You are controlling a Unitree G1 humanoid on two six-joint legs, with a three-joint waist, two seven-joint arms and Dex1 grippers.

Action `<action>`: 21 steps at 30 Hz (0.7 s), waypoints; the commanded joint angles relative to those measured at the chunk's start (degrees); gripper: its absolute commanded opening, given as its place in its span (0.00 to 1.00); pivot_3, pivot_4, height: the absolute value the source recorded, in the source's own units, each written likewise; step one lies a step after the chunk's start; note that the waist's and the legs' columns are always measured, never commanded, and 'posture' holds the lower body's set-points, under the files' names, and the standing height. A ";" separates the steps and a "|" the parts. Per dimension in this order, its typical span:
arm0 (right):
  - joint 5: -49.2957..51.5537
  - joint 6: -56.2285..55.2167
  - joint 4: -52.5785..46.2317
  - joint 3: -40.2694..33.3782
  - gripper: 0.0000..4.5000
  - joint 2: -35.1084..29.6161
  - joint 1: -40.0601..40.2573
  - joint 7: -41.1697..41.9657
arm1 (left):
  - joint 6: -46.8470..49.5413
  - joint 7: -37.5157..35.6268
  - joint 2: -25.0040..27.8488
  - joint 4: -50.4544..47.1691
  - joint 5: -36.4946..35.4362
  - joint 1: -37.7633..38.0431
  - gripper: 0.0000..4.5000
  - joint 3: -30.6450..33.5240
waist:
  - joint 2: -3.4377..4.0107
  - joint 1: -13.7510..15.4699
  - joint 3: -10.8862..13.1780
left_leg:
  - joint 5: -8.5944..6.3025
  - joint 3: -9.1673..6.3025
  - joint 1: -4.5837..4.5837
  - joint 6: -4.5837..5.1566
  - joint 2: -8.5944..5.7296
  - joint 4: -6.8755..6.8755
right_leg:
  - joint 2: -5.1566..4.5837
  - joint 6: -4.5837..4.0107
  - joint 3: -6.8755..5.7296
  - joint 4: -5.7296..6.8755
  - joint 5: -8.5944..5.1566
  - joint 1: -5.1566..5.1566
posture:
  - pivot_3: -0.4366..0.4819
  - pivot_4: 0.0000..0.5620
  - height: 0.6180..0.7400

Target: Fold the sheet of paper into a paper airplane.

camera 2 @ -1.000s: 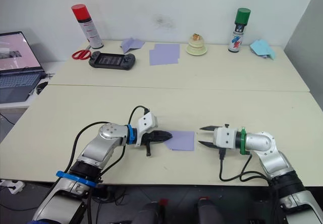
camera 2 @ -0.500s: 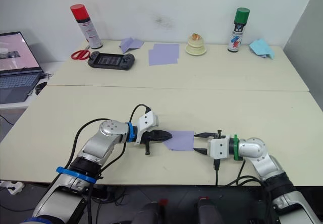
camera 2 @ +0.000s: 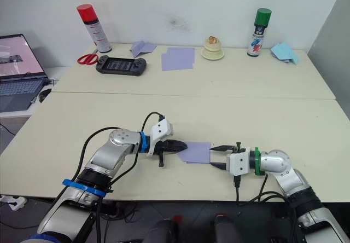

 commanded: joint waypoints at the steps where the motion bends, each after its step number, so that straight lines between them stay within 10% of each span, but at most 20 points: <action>1: -0.15 -0.87 -0.95 0.05 0.50 0.47 -0.13 -1.05 | 0.32 -0.10 -0.35 -2.20 -0.82 -0.57 0.00 0.78 | 0.00 0.00 0.00 | 0.00 0.00 0.00 0.00 0.00 0.00 | 0.00 0.00 0.00 0.00 0.00 0.00 | 0.48 0.27 1.00; 21: -3.38 -5.03 2.02 1.44 0.50 -0.79 -1.04 -2.34 | 0.48 -0.34 -0.10 -2.33 -1.37 -1.34 0.00 1.50 | 0.00 0.00 0.00 | 0.00 0.00 0.00 0.00 0.00 0.00 | 0.00 0.00 0.00 0.00 0.00 0.00 | 0.48 0.27 1.00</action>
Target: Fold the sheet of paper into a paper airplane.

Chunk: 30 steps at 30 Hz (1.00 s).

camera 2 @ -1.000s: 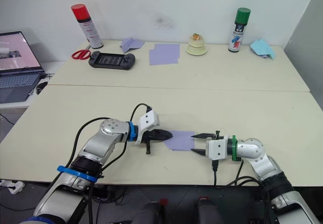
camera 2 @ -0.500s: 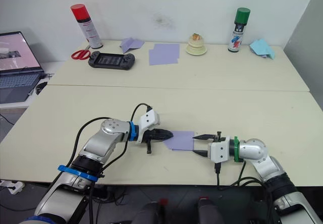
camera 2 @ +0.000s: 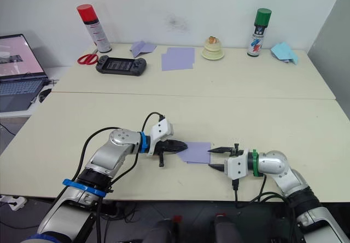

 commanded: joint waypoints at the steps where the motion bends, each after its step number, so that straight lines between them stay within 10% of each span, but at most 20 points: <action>1: -0.16 -1.17 0.28 0.30 0.50 -0.22 -0.54 -0.26 | -0.34 -0.18 -0.09 -2.09 -1.13 -1.29 0.00 1.46 | 0.00 0.00 0.00 | 0.00 -0.01 0.00 0.00 0.00 0.00 | 0.00 0.00 -0.01 0.00 0.00 0.00 | 0.48 0.27 1.00; 24: -5.43 -1.87 7.29 3.47 0.50 7.58 -7.91 -4.86 | -2.74 -0.03 -0.90 2.30 0.32 -1.30 0.00 0.49 | 0.00 -0.06 0.00 | 0.00 -0.01 0.03 0.00 0.02 0.00 | 0.02 -0.01 -0.01 0.04 0.01 0.00 | 0.48 0.27 1.00; 30: -5.64 -3.92 11.05 4.74 0.13 9.10 -10.35 -5.22 | -3.94 -0.59 -0.63 4.39 0.51 -1.60 0.00 0.61 | 0.00 -0.07 0.00 | 0.00 0.00 0.04 -0.01 0.02 0.00 | 0.01 -0.01 0.00 0.04 0.01 0.00 | 0.48 0.27 1.00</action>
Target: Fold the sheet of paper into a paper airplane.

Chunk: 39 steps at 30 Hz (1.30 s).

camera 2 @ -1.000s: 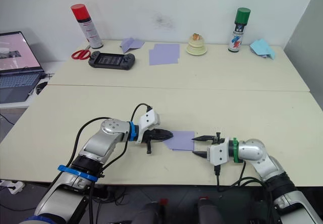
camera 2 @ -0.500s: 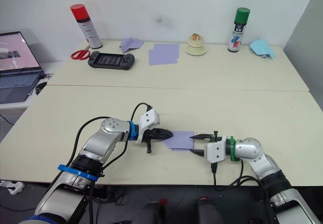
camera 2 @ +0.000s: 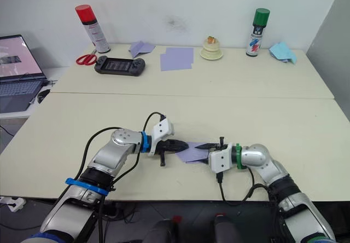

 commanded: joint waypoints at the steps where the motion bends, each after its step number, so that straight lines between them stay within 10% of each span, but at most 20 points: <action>1: 0.69 -1.93 0.47 0.24 0.05 0.48 -1.27 -0.43 | -0.82 -0.36 0.40 0.92 0.30 -0.69 0.00 0.66 | 0.00 0.00 0.00 | 0.00 0.00 0.00 0.00 0.00 0.00 | 0.00 0.00 0.00 0.00 0.00 0.00 | 0.48 0.27 1.00; 15: 9.69 3.20 -1.36 -0.63 0.01 1.26 -0.45 5.59 | -5.90 -1.93 1.91 5.52 3.21 -2.34 0.00 -0.65 | 0.00 -0.01 0.00 | 0.00 0.00 0.01 0.00 0.00 0.00 | 0.00 0.00 0.00 0.01 0.00 0.00 | 0.48 0.27 1.00; 28: 23.69 36.97 -12.10 -5.62 0.01 3.86 -0.37 11.60 | -13.04 -3.73 1.42 11.25 6.17 -4.41 0.00 -1.71 | 0.01 0.06 -0.01 | 0.00 -0.02 0.01 0.01 0.01 0.01 | -0.01 -0.01 -0.02 0.02 0.00 0.01 | 0.48 0.27 1.00; 39: 22.57 37.89 -12.24 -7.51 0.01 1.39 0.67 13.59 | -1.73 -8.54 2.36 8.40 3.78 -5.02 0.00 -1.76 | 0.01 -0.02 -0.01 | -0.01 -0.02 0.01 0.01 -0.02 0.00 | 0.01 0.01 -0.04 0.02 -0.01 0.01 | 0.48 0.27 1.00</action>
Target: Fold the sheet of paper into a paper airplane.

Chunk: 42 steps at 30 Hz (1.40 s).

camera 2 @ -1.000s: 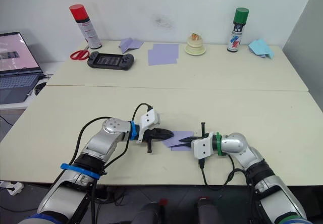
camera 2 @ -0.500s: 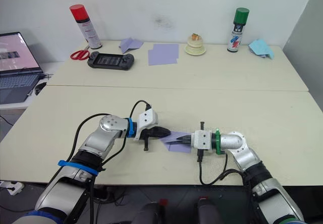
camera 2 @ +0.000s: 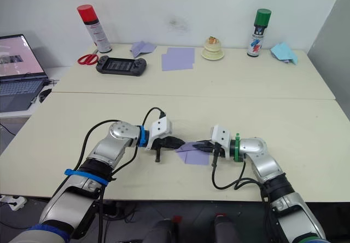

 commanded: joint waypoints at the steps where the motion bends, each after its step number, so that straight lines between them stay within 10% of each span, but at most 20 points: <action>1: -0.54 -3.82 -1.64 -2.24 0.01 -1.90 0.13 1.20 | 4.68 -1.77 1.00 -0.82 0.41 0.75 0.00 -0.93 | 0.00 0.00 0.00 | 0.00 0.00 0.00 0.00 0.00 0.00 | 0.00 0.00 -0.01 0.00 0.00 0.00 | 0.48 0.27 1.00; 11: -8.37 -22.46 1.10 -0.62 0.01 -4.40 1.70 -0.31 | 7.66 -0.88 -0.78 -1.86 0.44 0.08 0.00 -1.32 | -0.01 0.12 0.00 | 0.00 0.00 -0.04 0.00 -0.03 0.00 | -0.01 0.04 -0.01 -0.05 -0.02 0.00 | 0.48 0.27 1.00; 19: -16.54 -33.92 2.17 1.65 0.50 -4.11 1.56 -5.84 | 6.11 -0.68 -0.91 -1.59 0.90 0.41 0.00 -1.60 | 0.00 0.11 0.00 | 0.00 0.00 -0.02 -0.01 -0.02 0.00 | -0.01 0.02 0.01 -0.02 -0.01 0.00 | 0.48 0.27 1.00; 39: -19.92 -39.24 8.76 5.20 0.50 -1.34 -1.92 -10.49 | 5.41 -0.26 -1.07 -2.94 1.05 1.32 0.00 -1.94 | 0.00 0.13 0.00 | 0.01 -0.02 0.02 -0.01 -0.02 0.01 | -0.01 0.00 0.01 -0.01 0.00 0.04 | 0.48 0.27 1.00; 42: -17.72 -37.73 8.57 5.24 0.38 -1.04 -1.79 -8.63 | 5.27 -0.16 -1.00 -3.01 1.13 1.41 0.00 -1.97 | -0.01 0.13 0.00 | 0.01 -0.01 0.02 -0.01 -0.02 0.02 | -0.02 0.00 0.02 -0.01 0.00 0.05 | 0.48 0.27 1.00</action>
